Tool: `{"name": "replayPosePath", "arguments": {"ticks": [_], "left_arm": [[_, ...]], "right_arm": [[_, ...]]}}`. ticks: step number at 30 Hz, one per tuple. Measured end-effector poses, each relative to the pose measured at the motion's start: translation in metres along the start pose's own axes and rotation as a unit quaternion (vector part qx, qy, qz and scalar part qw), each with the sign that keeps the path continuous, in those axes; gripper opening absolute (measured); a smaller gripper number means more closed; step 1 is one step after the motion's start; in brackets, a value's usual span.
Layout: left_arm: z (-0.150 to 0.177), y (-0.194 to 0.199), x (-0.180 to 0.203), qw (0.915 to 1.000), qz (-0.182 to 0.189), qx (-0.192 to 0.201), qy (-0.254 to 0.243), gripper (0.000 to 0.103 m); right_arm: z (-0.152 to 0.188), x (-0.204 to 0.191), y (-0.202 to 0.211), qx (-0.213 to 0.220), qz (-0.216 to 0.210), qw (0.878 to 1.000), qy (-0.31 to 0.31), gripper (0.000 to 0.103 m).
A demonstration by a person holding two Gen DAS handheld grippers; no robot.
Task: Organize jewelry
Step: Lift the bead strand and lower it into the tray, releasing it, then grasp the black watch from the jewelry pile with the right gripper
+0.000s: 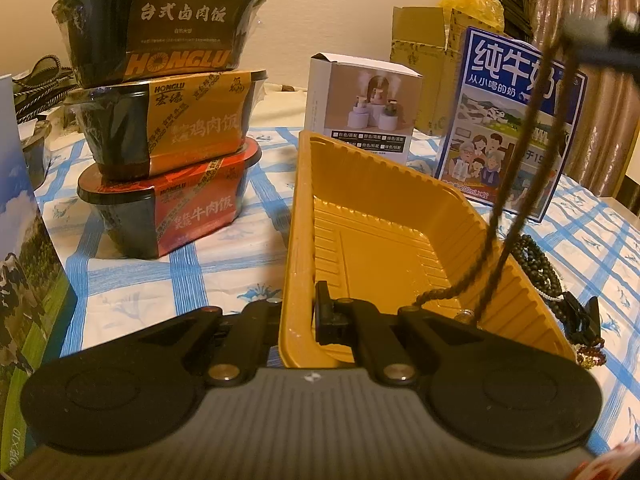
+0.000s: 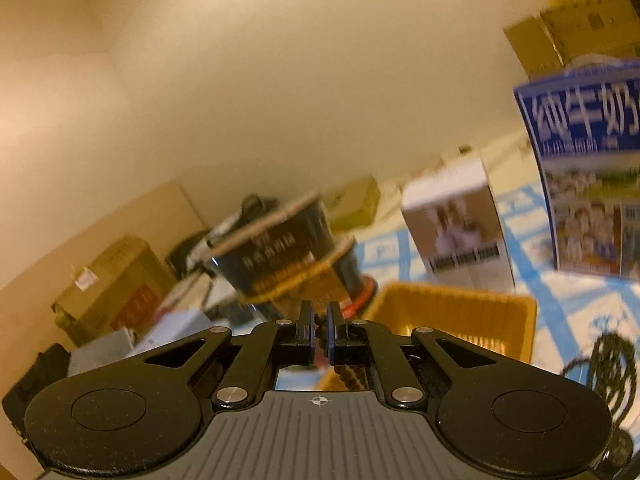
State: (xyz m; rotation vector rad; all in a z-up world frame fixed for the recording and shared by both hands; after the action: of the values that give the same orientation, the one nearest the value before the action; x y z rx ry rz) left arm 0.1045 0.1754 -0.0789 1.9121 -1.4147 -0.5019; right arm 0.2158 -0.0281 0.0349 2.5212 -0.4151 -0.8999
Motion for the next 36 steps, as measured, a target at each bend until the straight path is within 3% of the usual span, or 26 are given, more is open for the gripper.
{"name": "replayPosePath", "arguments": {"ticks": [10, 16, 22, 24, 27, 36], "left_arm": [[0.000, -0.001, 0.000, 1.0000, 0.000, -0.002, 0.001, 0.004], [0.000, -0.001, -0.001, 1.0000, 0.000, -0.004, 0.002, 0.004], [0.000, -0.001, 0.000, 1.0000, 0.000, -0.005, 0.002, 0.004], [0.001, -0.001, 0.000, 1.0000, 0.001, -0.005, 0.001, 0.004], [0.000, -0.001, 0.000, 1.0000, 0.000, -0.004, 0.000, 0.004], [-0.002, -0.003, -0.001, 1.0000, -0.002, -0.004, -0.001, 0.003]], "right_arm": [[0.029, 0.023, -0.041, -0.068, 0.021, 0.997, -0.028, 0.006], [0.036, 0.032, -0.042, -0.079, 0.039, 0.995, -0.046, 0.007], [0.044, 0.043, -0.019, -0.065, 0.070, 0.994, -0.060, 0.014], [0.051, 0.050, -0.005, -0.060, 0.088, 0.992, -0.068, 0.027], [0.065, 0.064, 0.018, -0.049, 0.120, 0.988, -0.085, 0.037], [0.113, 0.116, 0.083, -0.041, 0.230, 0.959, -0.162, 0.039]]}}
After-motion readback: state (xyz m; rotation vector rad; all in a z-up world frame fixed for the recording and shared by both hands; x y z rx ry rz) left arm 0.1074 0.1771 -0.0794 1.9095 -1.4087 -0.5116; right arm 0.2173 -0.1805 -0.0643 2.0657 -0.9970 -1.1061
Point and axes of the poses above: each gripper's, at about its wrist camera, not at the fingertips, and y roughly against the way its jaws point, x to its right, z to its underside, the point moved 1 cm from there along -y, roughly the way its jaws point, and after that the axes turned 14 degrees about -x, right-handed, at the moved point
